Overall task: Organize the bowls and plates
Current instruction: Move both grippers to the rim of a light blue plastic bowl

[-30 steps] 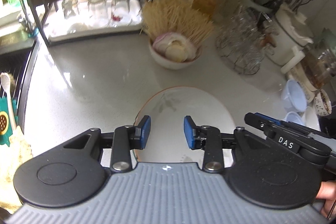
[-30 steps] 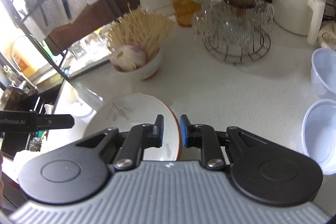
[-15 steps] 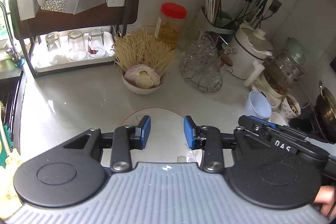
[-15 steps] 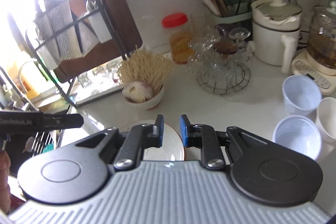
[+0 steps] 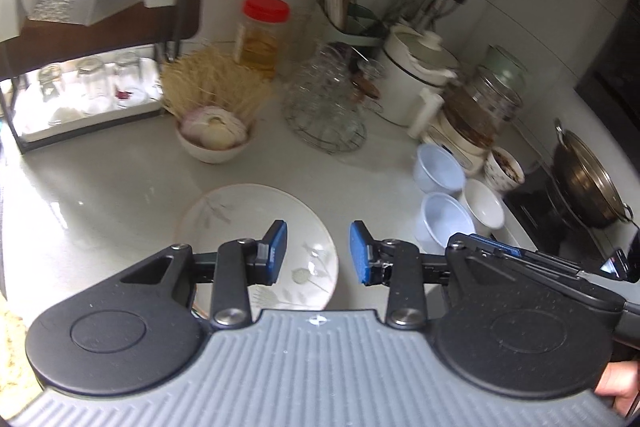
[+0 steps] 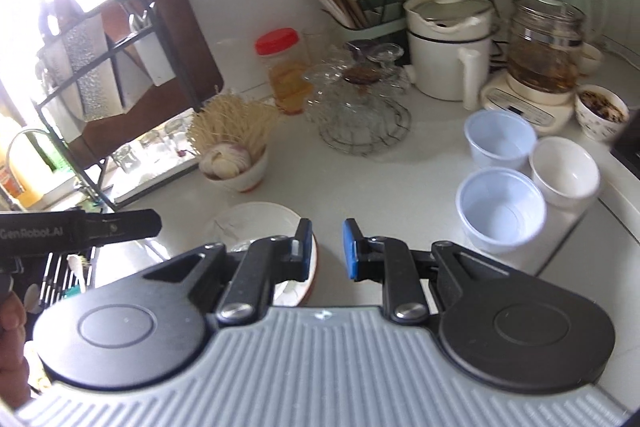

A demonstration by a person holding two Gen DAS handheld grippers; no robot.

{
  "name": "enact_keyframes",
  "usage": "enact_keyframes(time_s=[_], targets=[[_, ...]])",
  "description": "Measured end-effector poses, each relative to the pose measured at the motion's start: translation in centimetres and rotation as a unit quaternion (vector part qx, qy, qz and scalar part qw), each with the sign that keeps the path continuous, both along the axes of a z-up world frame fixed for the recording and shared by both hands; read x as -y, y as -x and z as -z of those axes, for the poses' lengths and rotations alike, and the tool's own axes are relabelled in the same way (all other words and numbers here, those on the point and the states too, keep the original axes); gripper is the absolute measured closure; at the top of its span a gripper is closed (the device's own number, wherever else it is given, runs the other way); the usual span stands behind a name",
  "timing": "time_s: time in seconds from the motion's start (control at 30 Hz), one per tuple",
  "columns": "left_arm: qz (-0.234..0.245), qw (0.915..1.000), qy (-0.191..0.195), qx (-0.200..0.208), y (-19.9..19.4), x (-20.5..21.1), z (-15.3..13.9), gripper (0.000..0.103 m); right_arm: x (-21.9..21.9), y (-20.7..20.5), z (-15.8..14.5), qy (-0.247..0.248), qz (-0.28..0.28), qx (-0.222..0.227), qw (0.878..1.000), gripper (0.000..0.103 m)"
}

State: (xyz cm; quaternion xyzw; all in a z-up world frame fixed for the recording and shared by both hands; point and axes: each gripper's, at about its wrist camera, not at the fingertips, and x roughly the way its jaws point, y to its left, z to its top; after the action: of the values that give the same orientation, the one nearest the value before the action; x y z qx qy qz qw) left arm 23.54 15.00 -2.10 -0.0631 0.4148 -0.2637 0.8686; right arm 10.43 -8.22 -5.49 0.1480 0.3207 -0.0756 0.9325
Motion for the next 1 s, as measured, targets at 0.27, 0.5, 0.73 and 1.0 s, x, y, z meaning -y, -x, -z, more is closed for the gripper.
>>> enact_keyframes(time_s=[0.27,0.5,0.73,1.0], targets=[[0.04,0.9991,0.002,-0.009,-0.5,3.1,1.0,0.063,3.0,1.1,0.9,-0.012,0.055,0.0,0.998,0.082],[0.068,0.9972,0.007,-0.031,-3.1,8.0,2.6,0.063,8.5,0.3,2.3,-0.029,0.103,-0.009,0.994,0.082],[0.111,0.9929,-0.01,-0.04,-6.3,15.2,4.3,0.062,15.3,-0.9,4.0,-0.056,0.157,-0.026,0.986,0.082],[0.155,0.9842,-0.013,-0.086,-10.0,22.3,7.6,0.051,20.8,-2.5,7.3,-0.114,0.188,-0.059,0.974,0.06]])
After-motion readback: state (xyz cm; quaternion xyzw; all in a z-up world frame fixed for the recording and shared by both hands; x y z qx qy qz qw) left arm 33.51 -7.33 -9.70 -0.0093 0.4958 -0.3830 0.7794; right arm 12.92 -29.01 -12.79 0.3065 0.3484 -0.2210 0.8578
